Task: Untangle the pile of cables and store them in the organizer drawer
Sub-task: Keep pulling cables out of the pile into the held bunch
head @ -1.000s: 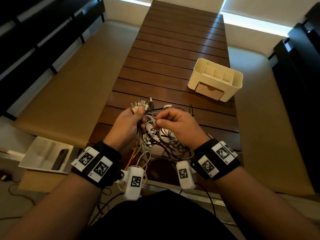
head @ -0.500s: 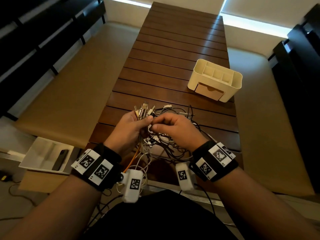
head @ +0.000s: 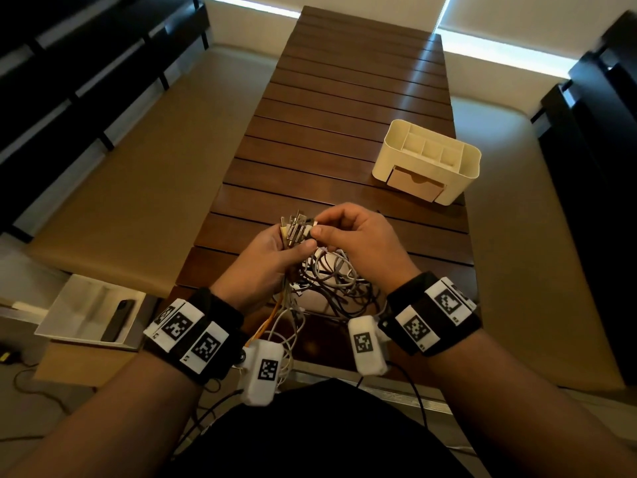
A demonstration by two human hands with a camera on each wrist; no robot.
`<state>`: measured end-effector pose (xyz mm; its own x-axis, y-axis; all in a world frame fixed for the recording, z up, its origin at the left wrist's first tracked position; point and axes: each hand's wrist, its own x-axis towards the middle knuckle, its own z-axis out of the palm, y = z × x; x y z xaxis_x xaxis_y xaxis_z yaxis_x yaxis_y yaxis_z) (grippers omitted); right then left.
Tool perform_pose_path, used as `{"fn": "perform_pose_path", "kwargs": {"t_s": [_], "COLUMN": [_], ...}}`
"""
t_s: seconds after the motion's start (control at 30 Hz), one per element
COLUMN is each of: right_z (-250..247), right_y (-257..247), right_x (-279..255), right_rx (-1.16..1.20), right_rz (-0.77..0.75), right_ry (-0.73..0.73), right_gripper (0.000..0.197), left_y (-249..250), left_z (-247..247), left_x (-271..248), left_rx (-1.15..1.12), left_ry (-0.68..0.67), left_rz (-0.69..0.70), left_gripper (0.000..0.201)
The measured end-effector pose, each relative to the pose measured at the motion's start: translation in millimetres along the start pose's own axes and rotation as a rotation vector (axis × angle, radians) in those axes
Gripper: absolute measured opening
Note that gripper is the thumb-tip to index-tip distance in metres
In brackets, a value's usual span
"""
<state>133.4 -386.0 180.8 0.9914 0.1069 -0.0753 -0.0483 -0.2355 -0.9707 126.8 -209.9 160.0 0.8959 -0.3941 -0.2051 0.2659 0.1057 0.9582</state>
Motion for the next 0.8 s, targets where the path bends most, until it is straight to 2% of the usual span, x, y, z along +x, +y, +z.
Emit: {"fn": "perform_pose_path", "kwargs": {"t_s": [0.23, 0.43, 0.57, 0.63, 0.7, 0.77, 0.8], "right_z": [0.6, 0.0, 1.4, 4.1, 7.6, 7.9, 6.3], "right_y": [-4.6, 2.3, 14.0, 21.1, 29.4, 36.7, 41.7], "right_x": [0.4, 2.8, -1.5, -5.1, -9.0, -11.4, -11.1], "right_rx": [0.040, 0.011, -0.067, -0.169, -0.287, -0.358, -0.395], "right_rz": [-0.023, -0.038, 0.049, 0.106, 0.126, 0.125, 0.129], "right_ry": [-0.027, 0.002, -0.166, -0.283, -0.367, -0.377, -0.361], "right_gripper": [0.014, 0.011, 0.014, 0.013, 0.009, 0.002, 0.007], "left_y": [1.0, 3.3, 3.1, 2.3, 6.0, 11.4, 14.1], "left_z": [-2.5, -3.6, -7.8, -9.8, -11.2, -13.1, -14.9], "left_x": [0.4, -2.6, -3.3, -4.1, -5.9, -6.9, -7.3], "left_rx": [0.178, 0.170, 0.056, -0.052, -0.143, -0.190, -0.202], "left_ry": [0.023, 0.061, 0.084, 0.116, 0.153, 0.192, 0.213], "left_rz": [0.000, 0.062, 0.112, 0.135, 0.155, 0.174, 0.177], "left_gripper": [0.022, 0.028, 0.033, 0.038, 0.035, 0.027, 0.025]}}
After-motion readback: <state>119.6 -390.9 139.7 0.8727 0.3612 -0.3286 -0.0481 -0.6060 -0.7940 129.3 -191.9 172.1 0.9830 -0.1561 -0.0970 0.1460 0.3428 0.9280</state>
